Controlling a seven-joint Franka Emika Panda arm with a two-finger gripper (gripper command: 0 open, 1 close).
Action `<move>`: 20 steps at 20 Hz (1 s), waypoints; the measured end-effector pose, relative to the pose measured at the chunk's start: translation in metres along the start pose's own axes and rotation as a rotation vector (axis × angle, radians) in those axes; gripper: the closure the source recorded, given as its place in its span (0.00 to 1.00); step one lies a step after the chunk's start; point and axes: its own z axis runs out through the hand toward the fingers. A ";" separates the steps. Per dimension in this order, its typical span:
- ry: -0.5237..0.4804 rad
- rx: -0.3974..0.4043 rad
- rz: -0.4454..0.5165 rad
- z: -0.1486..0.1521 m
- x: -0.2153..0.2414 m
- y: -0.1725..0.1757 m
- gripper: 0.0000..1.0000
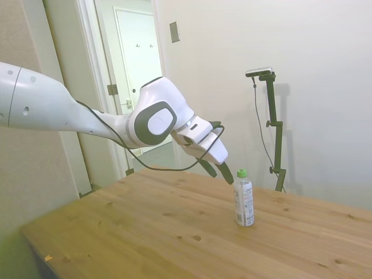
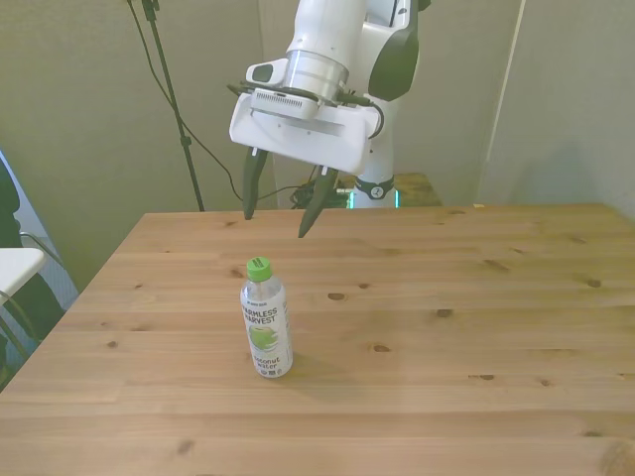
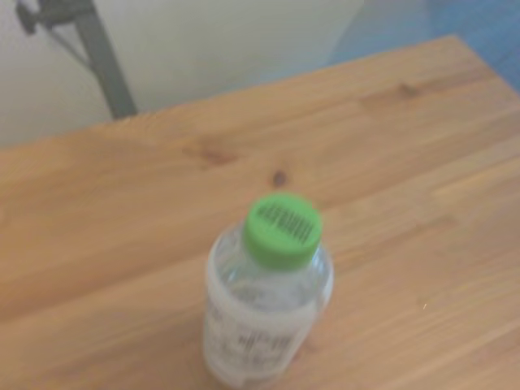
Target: Stand the water bottle
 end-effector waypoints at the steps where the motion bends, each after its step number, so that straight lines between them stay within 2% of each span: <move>1: -0.028 -0.020 -0.030 0.002 -0.005 0.000 0.00; 5: -0.125 -0.082 -0.160 0.009 -0.023 0.001 0.00; 12: -0.264 -0.104 -0.437 0.011 -0.047 0.007 0.00; 16: -0.310 -0.099 -0.529 -0.006 -0.057 0.021 0.00; 20: -0.352 -0.086 -0.540 -0.021 -0.073 0.046 0.00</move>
